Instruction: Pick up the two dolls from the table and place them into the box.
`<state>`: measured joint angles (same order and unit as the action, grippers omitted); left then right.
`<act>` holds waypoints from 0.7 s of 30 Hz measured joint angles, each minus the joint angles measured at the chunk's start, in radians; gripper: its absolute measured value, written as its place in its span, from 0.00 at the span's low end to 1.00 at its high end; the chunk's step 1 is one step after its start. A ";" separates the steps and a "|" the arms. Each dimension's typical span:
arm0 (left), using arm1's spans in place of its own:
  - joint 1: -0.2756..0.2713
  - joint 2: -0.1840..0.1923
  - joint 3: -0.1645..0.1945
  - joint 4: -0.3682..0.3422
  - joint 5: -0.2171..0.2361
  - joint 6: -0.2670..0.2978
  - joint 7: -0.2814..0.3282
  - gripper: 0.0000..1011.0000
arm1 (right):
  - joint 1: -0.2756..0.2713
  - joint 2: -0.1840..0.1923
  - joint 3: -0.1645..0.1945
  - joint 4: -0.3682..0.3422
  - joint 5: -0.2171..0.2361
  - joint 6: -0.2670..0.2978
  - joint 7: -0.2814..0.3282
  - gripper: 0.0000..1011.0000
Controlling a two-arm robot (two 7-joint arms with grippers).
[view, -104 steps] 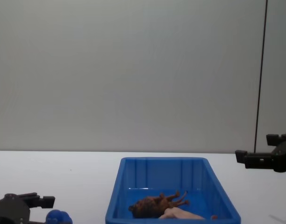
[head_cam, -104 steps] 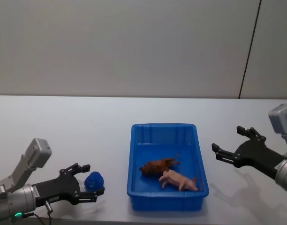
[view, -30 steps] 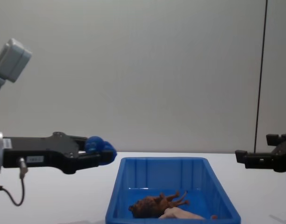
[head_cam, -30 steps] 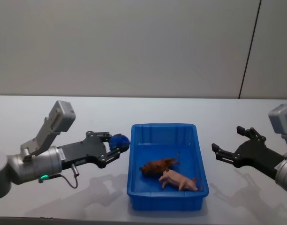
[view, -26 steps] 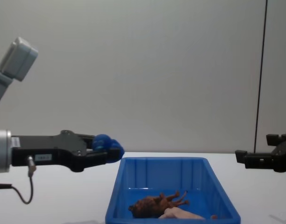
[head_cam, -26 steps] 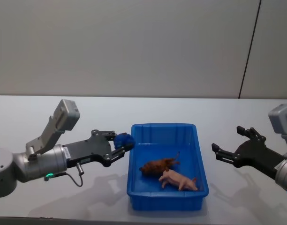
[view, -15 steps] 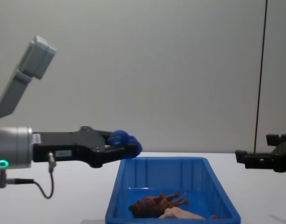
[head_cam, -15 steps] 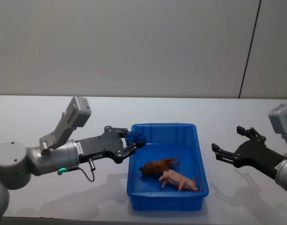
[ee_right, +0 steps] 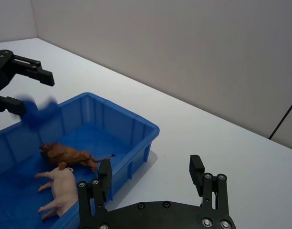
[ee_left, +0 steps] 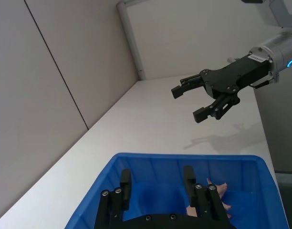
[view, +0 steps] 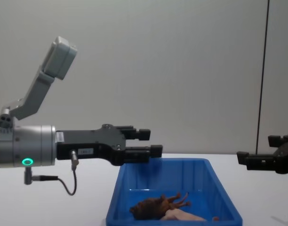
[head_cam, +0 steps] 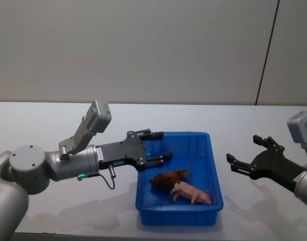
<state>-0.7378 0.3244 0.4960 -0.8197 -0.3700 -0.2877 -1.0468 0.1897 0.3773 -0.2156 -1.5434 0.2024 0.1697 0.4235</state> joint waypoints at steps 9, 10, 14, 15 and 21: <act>-0.033 -0.031 0.010 0.052 -0.027 -0.049 -0.031 0.88 | 0.000 0.000 0.000 0.000 0.000 0.000 0.000 0.99; -0.035 -0.033 0.011 0.054 -0.029 -0.052 -0.032 0.91 | 0.000 0.000 0.000 0.000 0.000 0.000 0.000 0.99; -0.038 -0.035 0.010 0.055 -0.042 -0.063 -0.036 0.99 | 0.000 0.000 0.000 0.000 0.000 0.000 0.000 0.99; -0.038 -0.035 0.009 0.052 -0.047 -0.066 -0.037 0.99 | 0.000 0.000 0.000 0.000 0.000 0.000 0.000 0.99; -0.034 -0.030 0.004 0.034 -0.062 -0.072 -0.037 0.99 | 0.000 0.000 0.000 0.000 0.000 0.000 0.000 0.99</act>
<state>-0.7714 0.2941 0.5005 -0.7859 -0.4321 -0.3601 -1.0837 0.1897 0.3773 -0.2156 -1.5433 0.2024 0.1697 0.4235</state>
